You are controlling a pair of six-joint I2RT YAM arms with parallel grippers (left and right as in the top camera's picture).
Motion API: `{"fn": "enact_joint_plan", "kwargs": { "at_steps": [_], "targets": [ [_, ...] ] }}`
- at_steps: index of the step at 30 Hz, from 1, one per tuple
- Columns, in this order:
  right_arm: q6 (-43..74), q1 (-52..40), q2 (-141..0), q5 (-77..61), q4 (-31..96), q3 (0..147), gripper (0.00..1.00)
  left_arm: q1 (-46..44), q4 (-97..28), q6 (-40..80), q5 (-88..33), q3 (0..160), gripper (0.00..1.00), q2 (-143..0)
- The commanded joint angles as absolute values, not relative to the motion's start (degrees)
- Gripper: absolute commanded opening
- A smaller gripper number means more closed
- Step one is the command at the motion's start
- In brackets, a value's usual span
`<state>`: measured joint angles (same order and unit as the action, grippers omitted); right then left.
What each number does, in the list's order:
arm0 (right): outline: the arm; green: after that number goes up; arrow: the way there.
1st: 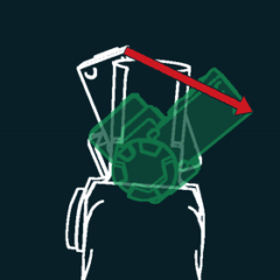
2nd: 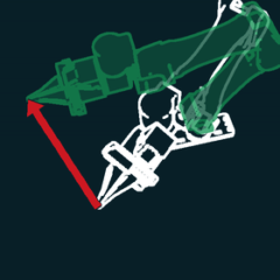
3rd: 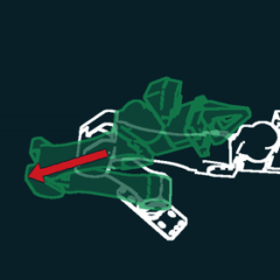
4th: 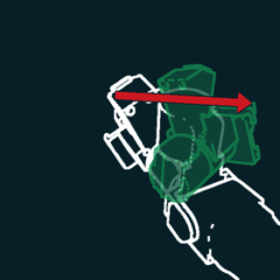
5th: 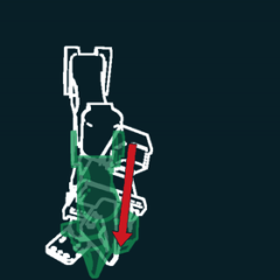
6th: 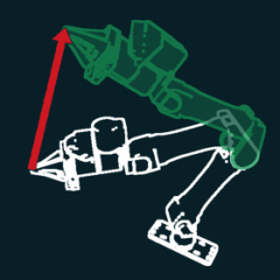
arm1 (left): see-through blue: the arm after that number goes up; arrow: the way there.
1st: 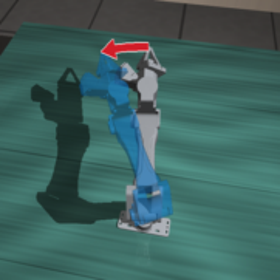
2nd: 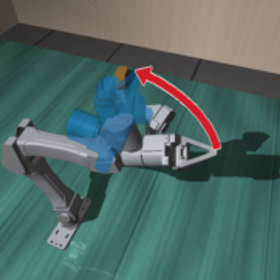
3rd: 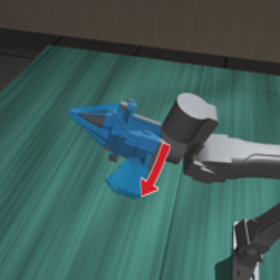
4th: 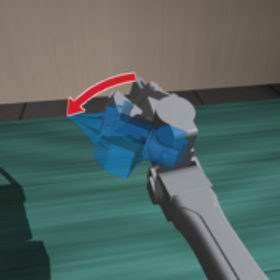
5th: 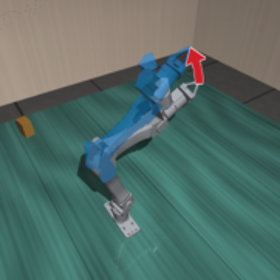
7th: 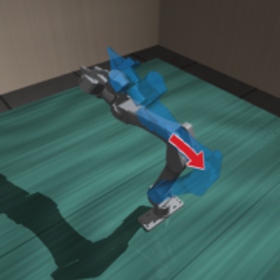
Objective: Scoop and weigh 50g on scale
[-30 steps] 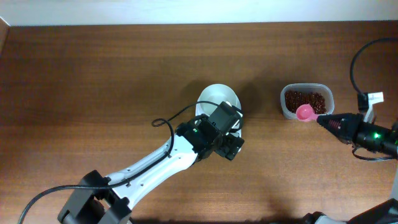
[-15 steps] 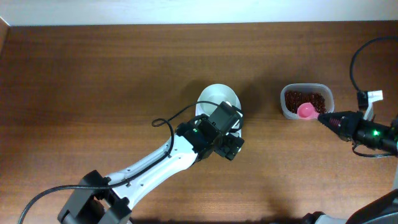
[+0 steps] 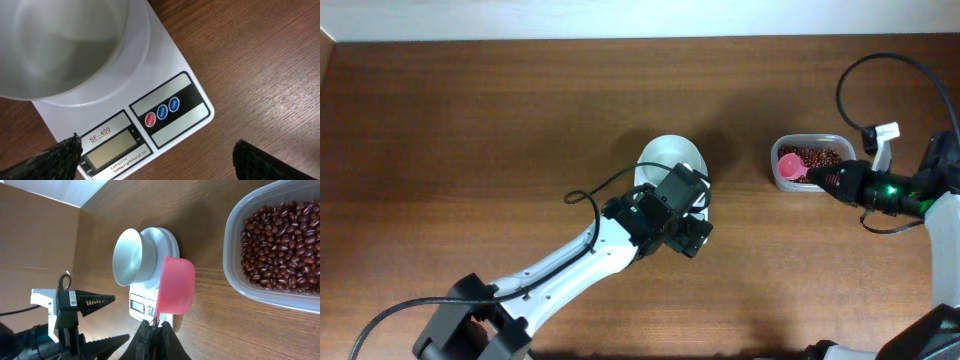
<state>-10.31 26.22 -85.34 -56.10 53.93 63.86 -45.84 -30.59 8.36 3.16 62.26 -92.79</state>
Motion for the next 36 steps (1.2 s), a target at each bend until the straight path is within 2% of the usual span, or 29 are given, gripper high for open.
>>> {"fn": "enact_joint_plan", "kwargs": {
  "at_steps": [1,11,16,24,28,33,36],
  "targets": [
    [-7.90,25.76,-85.23,-55.40,52.25,63.99,0.04,-46.09,-30.65,8.03,2.74,63.05,0.99,-93.01],
    [-7.01,25.78,-85.23,-55.90,45.91,63.96,0.04,-46.09,-30.65,8.03,2.74,63.05,0.99,-93.01],
    [-7.35,25.78,-85.21,-61.08,49.50,63.94,0.04,-46.09,-30.65,8.03,2.74,63.05,0.99,-93.01],
    [-9.82,24.38,-85.23,-61.06,51.68,63.94,0.04,-46.09,-30.65,8.03,2.74,63.05,0.99,-93.01],
    [-9.54,24.38,-85.23,-54.28,51.59,63.94,0.04,-46.09,-30.65,8.03,2.74,63.05,0.99,-93.01],
    [-7.81,24.38,-82.17,-53.21,51.51,63.96,0.04,-46.09,-30.65,8.03,2.74,63.05,0.99,-93.01],
    [-3.55,24.38,-76.97,-41.50,54.96,63.96,0.04,-46.09,-30.65,8.03,2.74,63.05,0.99,-93.01]
  ]
}}
